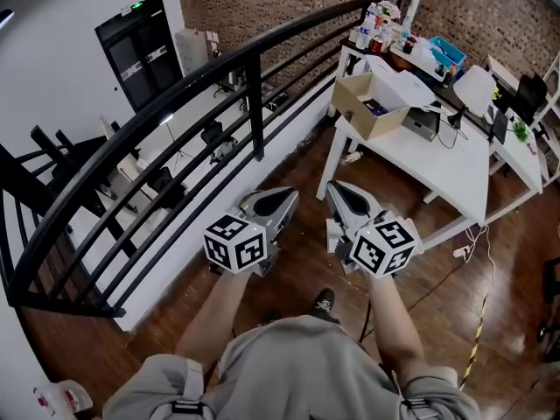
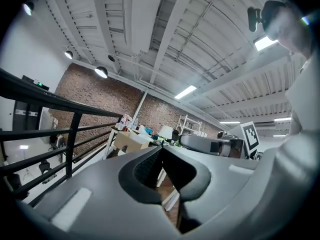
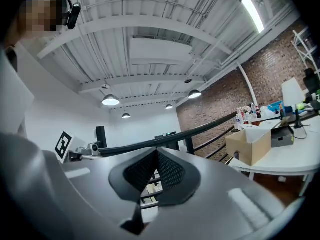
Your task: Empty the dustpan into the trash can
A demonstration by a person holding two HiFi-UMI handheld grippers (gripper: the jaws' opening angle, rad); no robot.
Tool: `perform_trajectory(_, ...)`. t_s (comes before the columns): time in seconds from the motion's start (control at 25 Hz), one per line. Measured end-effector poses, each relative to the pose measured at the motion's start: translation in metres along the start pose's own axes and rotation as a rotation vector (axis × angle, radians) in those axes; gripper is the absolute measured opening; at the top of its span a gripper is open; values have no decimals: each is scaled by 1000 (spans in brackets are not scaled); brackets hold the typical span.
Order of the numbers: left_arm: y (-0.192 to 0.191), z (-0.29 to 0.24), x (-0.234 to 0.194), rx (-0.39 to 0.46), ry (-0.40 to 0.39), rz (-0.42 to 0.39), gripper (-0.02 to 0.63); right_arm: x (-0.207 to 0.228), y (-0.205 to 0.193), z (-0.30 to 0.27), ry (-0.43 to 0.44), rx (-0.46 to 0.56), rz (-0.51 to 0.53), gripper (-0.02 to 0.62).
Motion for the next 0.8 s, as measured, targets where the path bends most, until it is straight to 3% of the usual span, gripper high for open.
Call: perform_trajectory(0.8,11,33,-4,26,44,-10,6,-33,3,-18,49,-13,32,0)
Point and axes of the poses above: the fingertips, and each gripper's own axes: z backward along the fingers, x to its right, y out of its top, the point moved 7 cm from there along z, backward along the fingers, and after that the axes turned 10 degrees about z, right-handed, at the moved point
